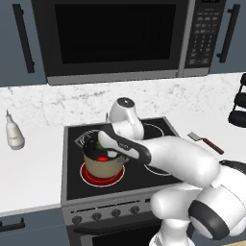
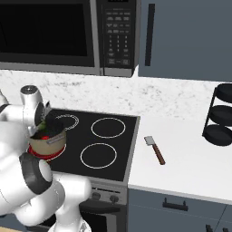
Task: Put the tomato and avocado in the pot. Retrieve the spatula and lightly stir the vegetables in the pot.
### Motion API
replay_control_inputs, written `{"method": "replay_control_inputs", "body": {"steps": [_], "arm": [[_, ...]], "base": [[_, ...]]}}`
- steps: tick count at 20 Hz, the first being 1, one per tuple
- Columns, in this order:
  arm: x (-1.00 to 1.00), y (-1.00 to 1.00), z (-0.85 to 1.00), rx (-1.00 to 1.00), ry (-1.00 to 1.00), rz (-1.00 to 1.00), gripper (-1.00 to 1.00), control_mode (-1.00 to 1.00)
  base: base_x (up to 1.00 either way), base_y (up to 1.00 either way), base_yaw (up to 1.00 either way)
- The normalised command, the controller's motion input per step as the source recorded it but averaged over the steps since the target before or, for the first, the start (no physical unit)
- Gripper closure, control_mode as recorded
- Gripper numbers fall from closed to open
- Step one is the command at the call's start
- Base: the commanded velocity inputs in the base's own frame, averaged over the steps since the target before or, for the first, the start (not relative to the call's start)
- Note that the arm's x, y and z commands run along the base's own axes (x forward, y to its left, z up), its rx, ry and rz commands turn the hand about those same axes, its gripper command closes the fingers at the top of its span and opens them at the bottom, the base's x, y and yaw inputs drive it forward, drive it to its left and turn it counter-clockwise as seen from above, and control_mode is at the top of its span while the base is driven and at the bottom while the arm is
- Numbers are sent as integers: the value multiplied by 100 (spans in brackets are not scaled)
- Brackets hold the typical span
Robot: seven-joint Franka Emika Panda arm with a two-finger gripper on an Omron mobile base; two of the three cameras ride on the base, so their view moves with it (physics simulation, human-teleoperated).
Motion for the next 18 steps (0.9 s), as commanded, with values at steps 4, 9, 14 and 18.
{"method": "replay_control_inputs", "body": {"steps": [4,9,14,18], "arm": [[51,4,-42,0,0,0,100,-100],[36,0,-57,-3,2,0,100,-100],[28,1,-25,-1,0,0,-100,-100],[3,0,6,0,-2,0,-100,-100]], "base": [[0,0,0],[0,0,0],[0,0,0],[0,0,0]]}}
